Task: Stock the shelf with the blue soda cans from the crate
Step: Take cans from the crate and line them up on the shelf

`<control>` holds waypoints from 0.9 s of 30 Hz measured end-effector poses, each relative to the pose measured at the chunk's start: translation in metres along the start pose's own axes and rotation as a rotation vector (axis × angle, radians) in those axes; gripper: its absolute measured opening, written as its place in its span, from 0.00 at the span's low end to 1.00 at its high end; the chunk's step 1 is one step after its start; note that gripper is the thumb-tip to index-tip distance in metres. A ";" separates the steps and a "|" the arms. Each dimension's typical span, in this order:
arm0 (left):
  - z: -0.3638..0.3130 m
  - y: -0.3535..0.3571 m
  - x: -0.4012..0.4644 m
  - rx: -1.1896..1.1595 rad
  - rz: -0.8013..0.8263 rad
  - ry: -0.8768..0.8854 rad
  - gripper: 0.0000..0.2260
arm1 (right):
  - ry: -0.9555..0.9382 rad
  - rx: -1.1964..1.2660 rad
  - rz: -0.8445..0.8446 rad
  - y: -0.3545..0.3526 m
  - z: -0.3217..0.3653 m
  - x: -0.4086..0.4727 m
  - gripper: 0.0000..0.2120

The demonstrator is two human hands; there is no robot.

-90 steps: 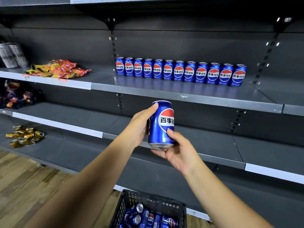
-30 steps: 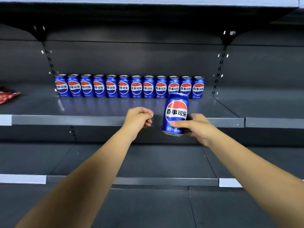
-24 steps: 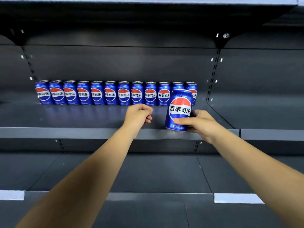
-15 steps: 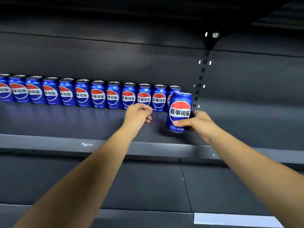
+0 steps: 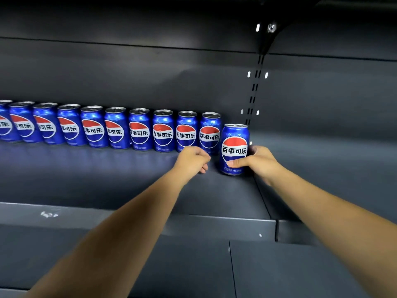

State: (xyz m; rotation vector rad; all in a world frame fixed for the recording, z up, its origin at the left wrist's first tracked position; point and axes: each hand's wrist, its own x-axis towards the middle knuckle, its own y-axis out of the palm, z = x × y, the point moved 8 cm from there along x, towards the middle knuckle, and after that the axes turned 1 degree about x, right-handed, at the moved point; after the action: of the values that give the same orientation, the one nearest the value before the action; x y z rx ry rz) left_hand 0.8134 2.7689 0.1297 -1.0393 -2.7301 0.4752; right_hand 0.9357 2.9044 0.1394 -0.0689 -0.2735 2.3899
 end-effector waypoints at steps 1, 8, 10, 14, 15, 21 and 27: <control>0.001 0.002 0.004 0.017 -0.001 -0.001 0.05 | -0.003 0.007 0.003 -0.001 -0.001 0.005 0.26; 0.000 0.004 0.033 0.037 -0.064 0.036 0.06 | -0.043 -0.026 -0.076 -0.013 -0.004 0.029 0.30; 0.004 0.002 0.039 -0.005 -0.116 0.056 0.07 | -0.058 -0.047 -0.054 -0.015 -0.006 0.038 0.27; 0.017 -0.007 0.047 -0.186 -0.167 0.012 0.09 | -0.084 -0.049 -0.046 -0.012 -0.011 0.053 0.25; 0.018 -0.008 0.047 -0.212 -0.166 0.005 0.09 | -0.087 -0.041 -0.046 -0.010 -0.012 0.057 0.24; 0.018 -0.006 0.046 -0.219 -0.142 0.014 0.09 | -0.135 -0.063 -0.106 -0.009 -0.022 0.074 0.26; 0.016 -0.005 0.045 -0.202 -0.125 0.036 0.09 | -0.183 -0.357 -0.157 -0.006 -0.017 0.072 0.32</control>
State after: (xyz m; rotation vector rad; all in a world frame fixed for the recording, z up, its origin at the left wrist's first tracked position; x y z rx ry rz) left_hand 0.7724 2.7924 0.1185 -0.9029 -2.8341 0.1625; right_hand 0.8892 2.9601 0.1258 0.0066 -0.7624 2.1696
